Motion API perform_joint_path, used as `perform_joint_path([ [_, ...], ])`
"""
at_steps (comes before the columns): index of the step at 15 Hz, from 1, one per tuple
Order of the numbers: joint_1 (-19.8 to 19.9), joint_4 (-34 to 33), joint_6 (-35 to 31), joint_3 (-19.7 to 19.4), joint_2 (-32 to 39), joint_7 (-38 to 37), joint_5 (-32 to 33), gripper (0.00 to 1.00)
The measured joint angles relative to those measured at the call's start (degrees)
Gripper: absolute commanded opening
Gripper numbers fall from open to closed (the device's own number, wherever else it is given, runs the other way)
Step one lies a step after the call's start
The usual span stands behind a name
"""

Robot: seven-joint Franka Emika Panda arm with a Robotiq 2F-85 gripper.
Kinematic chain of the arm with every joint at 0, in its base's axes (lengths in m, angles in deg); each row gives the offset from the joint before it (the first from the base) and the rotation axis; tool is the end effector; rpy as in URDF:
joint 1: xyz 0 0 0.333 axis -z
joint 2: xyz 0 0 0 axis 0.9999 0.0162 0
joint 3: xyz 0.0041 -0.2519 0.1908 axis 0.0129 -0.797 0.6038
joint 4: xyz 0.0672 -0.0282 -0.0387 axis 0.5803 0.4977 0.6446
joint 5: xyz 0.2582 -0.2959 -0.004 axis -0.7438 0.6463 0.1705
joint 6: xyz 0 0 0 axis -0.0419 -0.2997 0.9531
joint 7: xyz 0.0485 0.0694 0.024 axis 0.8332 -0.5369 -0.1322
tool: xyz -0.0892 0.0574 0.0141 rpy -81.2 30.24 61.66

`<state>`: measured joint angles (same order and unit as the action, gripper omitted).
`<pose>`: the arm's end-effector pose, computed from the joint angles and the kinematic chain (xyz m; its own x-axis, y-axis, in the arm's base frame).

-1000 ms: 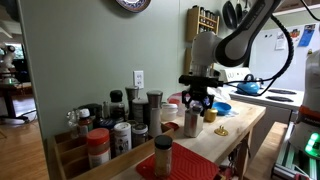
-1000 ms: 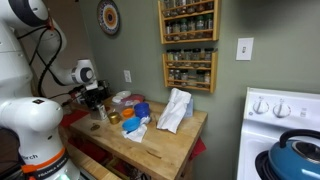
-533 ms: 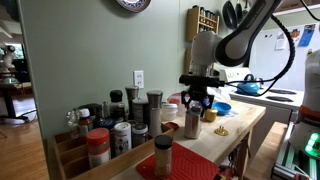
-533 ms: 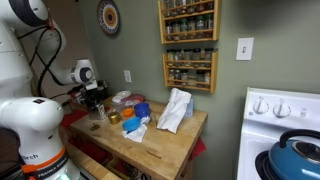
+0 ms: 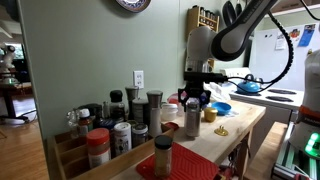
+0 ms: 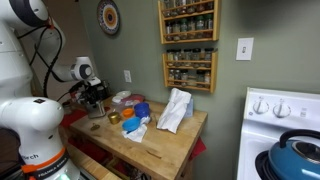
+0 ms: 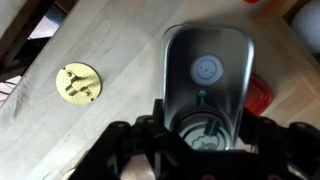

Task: Twist the tin on the table

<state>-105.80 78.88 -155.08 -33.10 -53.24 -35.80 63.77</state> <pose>0.3713 0.2858 0.2874 0.7102 -0.7040 0.0089 -0.7027 -0.7095 -0.0535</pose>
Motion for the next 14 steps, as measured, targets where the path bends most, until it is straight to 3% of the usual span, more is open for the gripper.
perform_joint_path([
  [7, -0.18, -5.45, 8.78, -0.05, 1.47, 22.30, 0.01, 0.41],
  [14, -0.18, -7.07, 9.96, -0.96, 4.24, 40.13, 0.16, 0.41],
])
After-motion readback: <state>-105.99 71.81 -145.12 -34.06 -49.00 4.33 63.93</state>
